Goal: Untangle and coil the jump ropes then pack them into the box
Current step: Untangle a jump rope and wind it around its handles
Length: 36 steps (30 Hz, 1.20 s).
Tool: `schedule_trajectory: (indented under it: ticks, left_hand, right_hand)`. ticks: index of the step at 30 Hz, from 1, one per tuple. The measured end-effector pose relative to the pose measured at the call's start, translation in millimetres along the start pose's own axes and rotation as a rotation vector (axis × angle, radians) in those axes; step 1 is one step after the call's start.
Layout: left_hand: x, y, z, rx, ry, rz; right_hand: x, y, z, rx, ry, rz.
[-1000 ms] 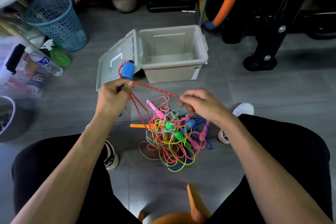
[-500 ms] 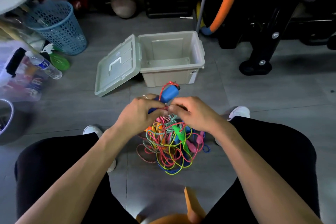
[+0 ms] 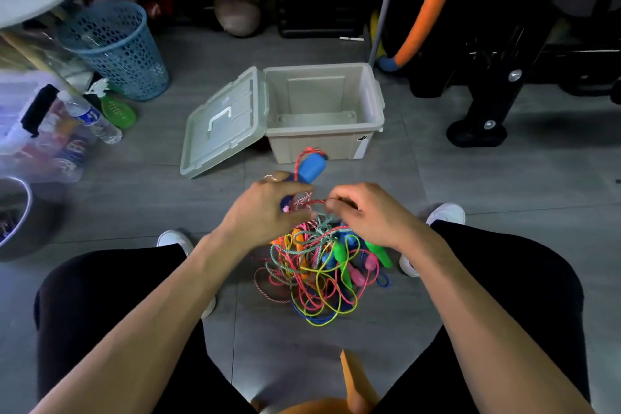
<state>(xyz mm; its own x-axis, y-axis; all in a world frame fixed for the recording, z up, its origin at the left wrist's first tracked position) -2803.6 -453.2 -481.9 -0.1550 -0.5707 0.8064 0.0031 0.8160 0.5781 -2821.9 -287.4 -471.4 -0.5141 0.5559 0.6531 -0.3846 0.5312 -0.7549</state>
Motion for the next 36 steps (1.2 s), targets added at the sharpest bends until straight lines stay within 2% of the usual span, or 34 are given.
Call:
schedule_trajectory:
  ticks: [3, 6, 10, 12, 15, 17, 21, 24, 29, 36]
  left_hand:
    - [0.6, 16.0, -6.9, -0.107, 0.049, 0.055]
    - [14.9, 5.5, -4.1, 0.007, 0.176, 0.108]
    - [54.0, -18.3, -3.0, 0.166, 0.387, 0.007]
    - [52.2, -29.8, -5.0, 0.264, 0.326, 0.042]
    - [20.1, -44.0, -8.6, 0.41, -0.001, 0.168]
    - [5.9, -35.2, -10.4, 0.331, -0.108, 0.141]
    - [-1.3, 6.3, -11.7, 0.009, -0.038, 0.031]
    - [1.4, 14.0, -10.8, -0.102, 0.021, -0.007]
    - [35.5, 1.6, -7.9, 0.058, 0.25, -0.309]
    - [41.1, -10.6, -13.1, 0.264, 0.251, -0.502]
  right_hand:
    - [-3.9, -2.9, 2.9, 0.011, 0.022, 0.036]
    - [-7.0, 0.5, 1.2, 0.0, 0.01, 0.011]
    - [2.9, 19.4, -5.3, -0.042, 0.011, -0.006]
    - [7.1, 23.3, -5.6, -0.043, 0.019, -0.025]
    - [2.9, 16.9, -4.0, -0.011, 0.024, -0.045]
    - [-3.8, 11.8, -1.9, 0.009, 0.012, -0.044]
    - [-11.5, 1.2, 3.4, 0.046, -0.011, -0.021]
    - [-12.5, 1.8, 3.5, 0.061, 0.027, 0.039]
    - [-8.2, 15.0, 1.4, 0.066, 0.051, 0.069]
    - [-10.1, 26.4, 1.6, 0.018, 0.009, 0.017]
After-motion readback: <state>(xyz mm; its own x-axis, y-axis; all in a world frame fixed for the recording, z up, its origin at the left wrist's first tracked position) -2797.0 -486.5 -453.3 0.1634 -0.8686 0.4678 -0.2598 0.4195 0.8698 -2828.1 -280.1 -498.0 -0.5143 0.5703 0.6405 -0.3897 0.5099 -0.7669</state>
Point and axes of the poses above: each hand's wrist, its own z-axis towards the middle knuckle, its own x-axis out of the back of the hand, y = z × x, the point moved 6 cm from there along z, towards the middle knuckle, and after that the axes turned 7 degrees about x, right-handed, at the moved point
